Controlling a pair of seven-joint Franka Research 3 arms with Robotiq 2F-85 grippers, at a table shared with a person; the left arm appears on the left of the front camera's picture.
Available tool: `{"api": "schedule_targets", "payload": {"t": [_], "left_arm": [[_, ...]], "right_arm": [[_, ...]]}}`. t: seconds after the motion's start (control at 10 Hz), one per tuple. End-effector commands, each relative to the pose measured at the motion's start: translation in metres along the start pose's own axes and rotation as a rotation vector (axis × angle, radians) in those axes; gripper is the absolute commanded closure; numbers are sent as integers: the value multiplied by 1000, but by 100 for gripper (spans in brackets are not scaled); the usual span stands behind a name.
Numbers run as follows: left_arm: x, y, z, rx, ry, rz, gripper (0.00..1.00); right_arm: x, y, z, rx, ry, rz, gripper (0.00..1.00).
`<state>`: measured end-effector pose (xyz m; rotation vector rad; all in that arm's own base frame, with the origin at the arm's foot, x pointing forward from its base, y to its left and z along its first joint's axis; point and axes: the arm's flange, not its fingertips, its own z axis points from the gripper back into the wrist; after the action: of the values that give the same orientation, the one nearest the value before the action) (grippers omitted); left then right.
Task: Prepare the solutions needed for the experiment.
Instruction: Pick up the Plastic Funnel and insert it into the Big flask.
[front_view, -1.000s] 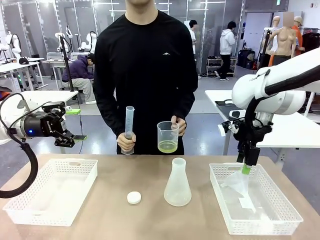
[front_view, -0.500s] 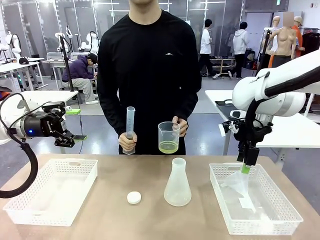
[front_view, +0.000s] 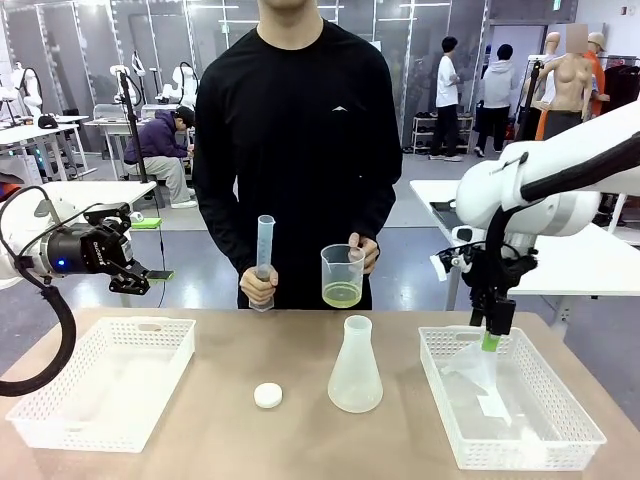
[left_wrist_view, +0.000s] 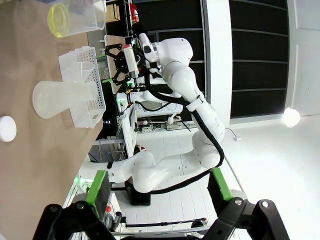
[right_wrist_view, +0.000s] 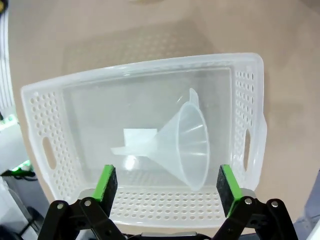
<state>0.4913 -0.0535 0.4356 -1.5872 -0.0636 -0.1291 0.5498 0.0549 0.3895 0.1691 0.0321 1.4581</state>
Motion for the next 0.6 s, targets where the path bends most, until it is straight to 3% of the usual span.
{"api": "schedule_targets", "payload": {"t": [0.0, 0.5], "left_arm": [[0, 0, 0, -1, -1, -1, 0], [0, 0, 0, -1, -1, -1, 0]], "right_arm": [[9, -23, -14, -53, 75, 101, 0], [10, -33, -32, -12, 144, 81, 0]]}}
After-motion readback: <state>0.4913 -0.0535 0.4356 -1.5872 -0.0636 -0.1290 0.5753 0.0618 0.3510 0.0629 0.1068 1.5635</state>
